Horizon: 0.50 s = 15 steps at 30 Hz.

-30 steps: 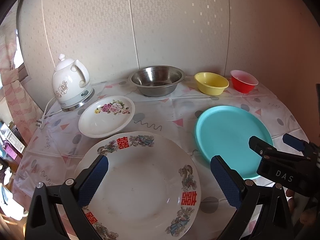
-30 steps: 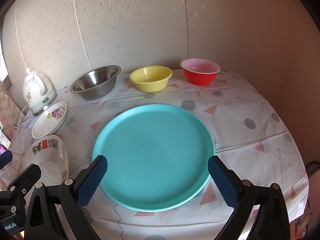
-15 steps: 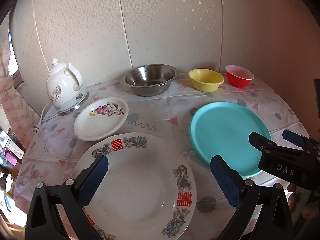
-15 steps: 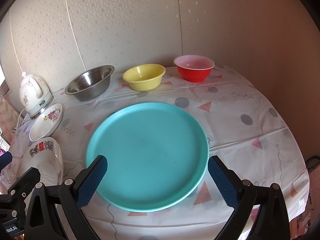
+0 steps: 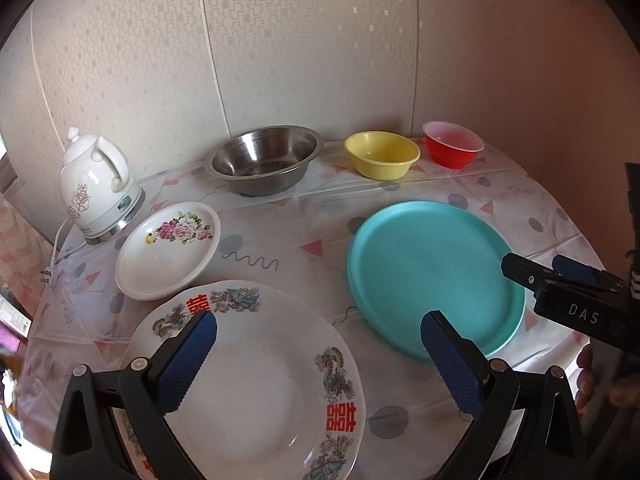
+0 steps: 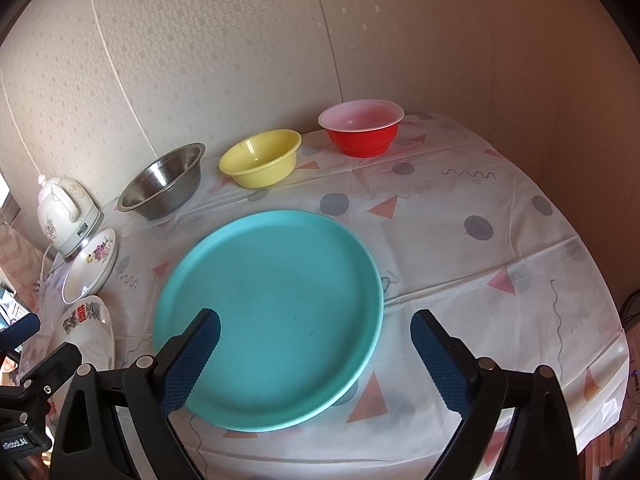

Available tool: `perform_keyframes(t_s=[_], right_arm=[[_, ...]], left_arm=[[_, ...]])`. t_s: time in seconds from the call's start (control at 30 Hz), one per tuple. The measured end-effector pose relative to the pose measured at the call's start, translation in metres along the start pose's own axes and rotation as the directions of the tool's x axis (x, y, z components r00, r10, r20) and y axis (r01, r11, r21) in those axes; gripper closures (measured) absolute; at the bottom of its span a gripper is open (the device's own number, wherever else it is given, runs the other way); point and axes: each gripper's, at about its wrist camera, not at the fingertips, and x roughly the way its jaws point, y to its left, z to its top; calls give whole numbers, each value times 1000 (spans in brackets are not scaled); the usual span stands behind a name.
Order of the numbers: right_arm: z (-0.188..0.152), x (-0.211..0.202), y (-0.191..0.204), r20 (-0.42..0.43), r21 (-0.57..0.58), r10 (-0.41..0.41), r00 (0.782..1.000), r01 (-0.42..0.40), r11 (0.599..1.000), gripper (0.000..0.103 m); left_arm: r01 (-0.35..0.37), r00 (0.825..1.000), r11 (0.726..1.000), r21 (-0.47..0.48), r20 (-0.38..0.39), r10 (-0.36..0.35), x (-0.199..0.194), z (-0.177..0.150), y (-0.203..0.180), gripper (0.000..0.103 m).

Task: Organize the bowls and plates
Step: 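Grasp the turquoise plate's rim with the right gripper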

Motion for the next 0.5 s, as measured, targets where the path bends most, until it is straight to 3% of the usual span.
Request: perform_keyframes(t_s=[0.07, 0.13, 0.17, 0.27, 0.4, 0.43, 0.5], right_arm=[[1, 2, -10, -16, 30, 24, 1000, -24, 999, 12], [2, 5, -18, -38, 55, 31, 999, -29, 998, 29], [1, 6, -23, -46, 68, 34, 998, -31, 997, 33], [0, 12, -34, -72, 92, 46, 996, -40, 995, 47], [-3, 23, -43, -111, 113, 50, 993, -38, 993, 67], [-4, 25, -44, -118, 109, 48, 992, -35, 993, 68], [-5, 30, -45, -132, 106, 48, 990, -34, 994, 69]], left_arm=[[34, 999, 999, 4, -9, -34, 4, 8, -2, 1], [87, 996, 996, 0, -37, -87, 12, 17, -2, 4], [121, 991, 993, -9, -56, -122, 17, 21, -2, 7], [187, 976, 982, -34, -103, -190, 33, 32, -1, 21], [236, 952, 969, -74, -183, -246, 61, 42, 3, 52], [238, 944, 967, -95, -213, -253, 69, 44, 4, 63], [245, 930, 961, -131, -248, -271, 81, 46, 7, 69]])
